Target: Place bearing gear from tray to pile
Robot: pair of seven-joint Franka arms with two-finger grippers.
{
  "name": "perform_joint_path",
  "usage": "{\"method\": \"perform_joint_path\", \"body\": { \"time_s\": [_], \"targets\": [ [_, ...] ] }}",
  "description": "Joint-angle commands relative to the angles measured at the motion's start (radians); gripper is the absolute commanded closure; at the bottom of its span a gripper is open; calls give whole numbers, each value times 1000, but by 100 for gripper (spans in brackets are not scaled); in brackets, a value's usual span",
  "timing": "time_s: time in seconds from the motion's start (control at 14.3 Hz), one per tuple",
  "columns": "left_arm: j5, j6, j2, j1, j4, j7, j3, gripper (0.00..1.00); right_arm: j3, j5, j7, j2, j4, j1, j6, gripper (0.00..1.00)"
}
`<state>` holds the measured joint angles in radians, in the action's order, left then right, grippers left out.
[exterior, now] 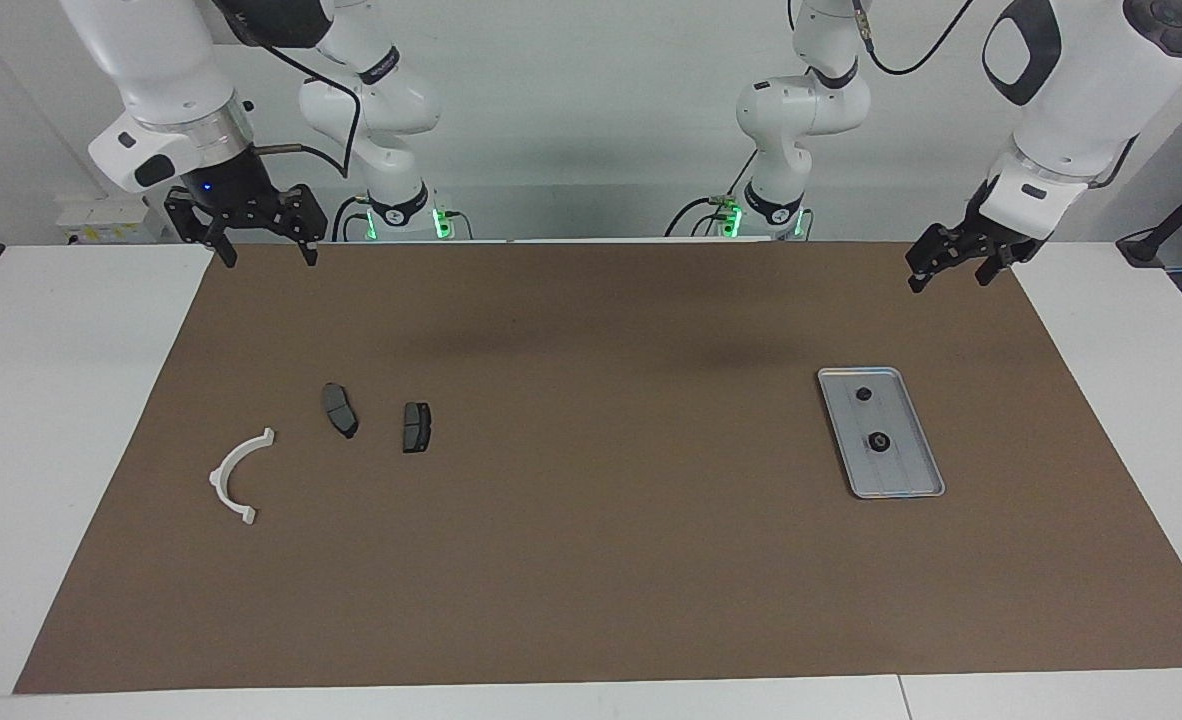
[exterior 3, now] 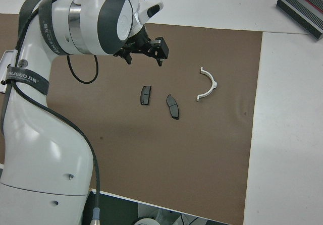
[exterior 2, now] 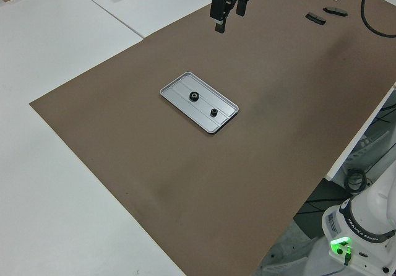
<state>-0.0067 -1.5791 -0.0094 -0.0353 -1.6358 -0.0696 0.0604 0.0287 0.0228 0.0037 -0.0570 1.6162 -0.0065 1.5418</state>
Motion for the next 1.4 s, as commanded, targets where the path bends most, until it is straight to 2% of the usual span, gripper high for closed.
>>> {"method": "perform_joint_path", "body": {
  "time_s": [0.0,0.56,0.7,0.84,0.98,1.19,1.33],
  "targets": [
    [14,11,-3,-9,7,14,2,0,0,-18,-14,-15,21,-4,17,0],
    [16,7,6,-5,4,-5,12,0,4,-20,-17,-15,21,-3,15,0],
    [16,-12,-3,-3,-33,-6,10,0,7,-20,-17,-15,21,-1,17,0],
    [16,-65,-1,5,-47,-4,4,0,8,-21,-21,-15,21,-3,17,0],
    [16,-111,31,-5,-48,-2,6,0,13,-21,-22,-15,19,-1,17,0],
    [17,-214,124,-3,-58,-4,6,0,20,-23,-19,-15,21,-1,20,0],
    [17,-354,144,-11,-146,-2,4,0,20,-24,-21,-12,11,-1,20,0]
  ]
}}
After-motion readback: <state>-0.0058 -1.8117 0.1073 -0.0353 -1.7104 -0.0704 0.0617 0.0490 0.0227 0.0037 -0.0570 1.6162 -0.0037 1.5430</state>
